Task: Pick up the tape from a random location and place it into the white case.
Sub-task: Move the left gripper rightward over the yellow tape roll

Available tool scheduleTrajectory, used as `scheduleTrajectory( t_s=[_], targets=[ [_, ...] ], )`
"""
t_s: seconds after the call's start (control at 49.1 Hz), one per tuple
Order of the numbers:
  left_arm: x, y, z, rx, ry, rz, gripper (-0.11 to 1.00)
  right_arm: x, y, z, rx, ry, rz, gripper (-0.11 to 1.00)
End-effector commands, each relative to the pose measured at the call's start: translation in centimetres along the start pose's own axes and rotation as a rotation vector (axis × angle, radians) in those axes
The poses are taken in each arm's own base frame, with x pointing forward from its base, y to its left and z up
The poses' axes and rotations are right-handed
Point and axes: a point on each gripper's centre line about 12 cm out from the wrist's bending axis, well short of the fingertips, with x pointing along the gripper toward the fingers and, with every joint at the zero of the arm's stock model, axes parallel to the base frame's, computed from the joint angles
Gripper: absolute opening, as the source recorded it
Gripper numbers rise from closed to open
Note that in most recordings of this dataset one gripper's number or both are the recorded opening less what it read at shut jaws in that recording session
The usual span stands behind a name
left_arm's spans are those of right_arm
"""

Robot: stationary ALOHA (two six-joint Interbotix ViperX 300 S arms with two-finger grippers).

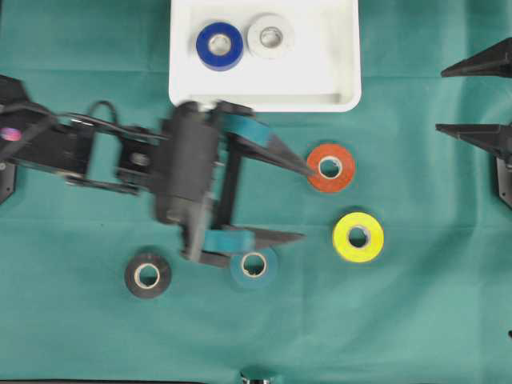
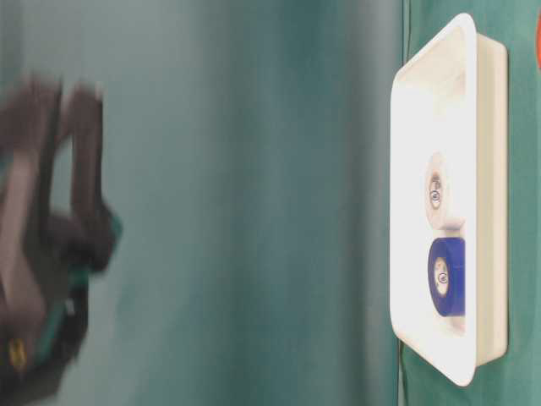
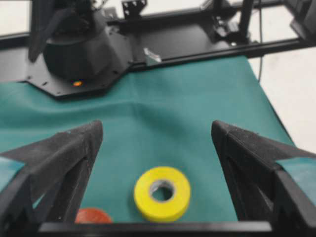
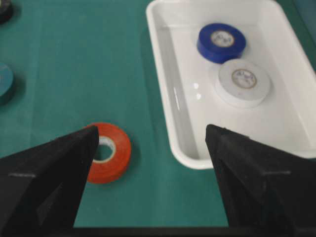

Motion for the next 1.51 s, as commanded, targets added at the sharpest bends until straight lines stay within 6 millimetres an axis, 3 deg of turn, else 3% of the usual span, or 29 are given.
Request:
scheduleTrajectory(
  t_s=[0.0,0.285,0.428,0.916,1.486],
  targets=[
    [1.1,-0.5,2.5,0.001,-0.021,-0.013,0.94,0.2,0.1,0.4,-0.006,-0.01,0.003,0.85],
    [5.6,-0.7,3.6,0.007,0.009,-0.02,0.94,0.3,0.1,0.4,-0.01,-0.013,0.005,0.85],
    [6.8,-0.7,3.7,0.009,0.015,-0.021,0.94,0.3,0.1,0.4,-0.008,-0.013,0.005,0.85],
    [8.1,-0.8,3.4,0.006,0.064,-0.025,0.94,0.3,0.1,0.4,-0.009,-0.013,0.003,0.85],
    [10.3,-1.2,1.3,0.004,0.531,-0.064,0.94,0.3,0.1,0.3,-0.007,-0.01,0.004,0.85]
  ],
)
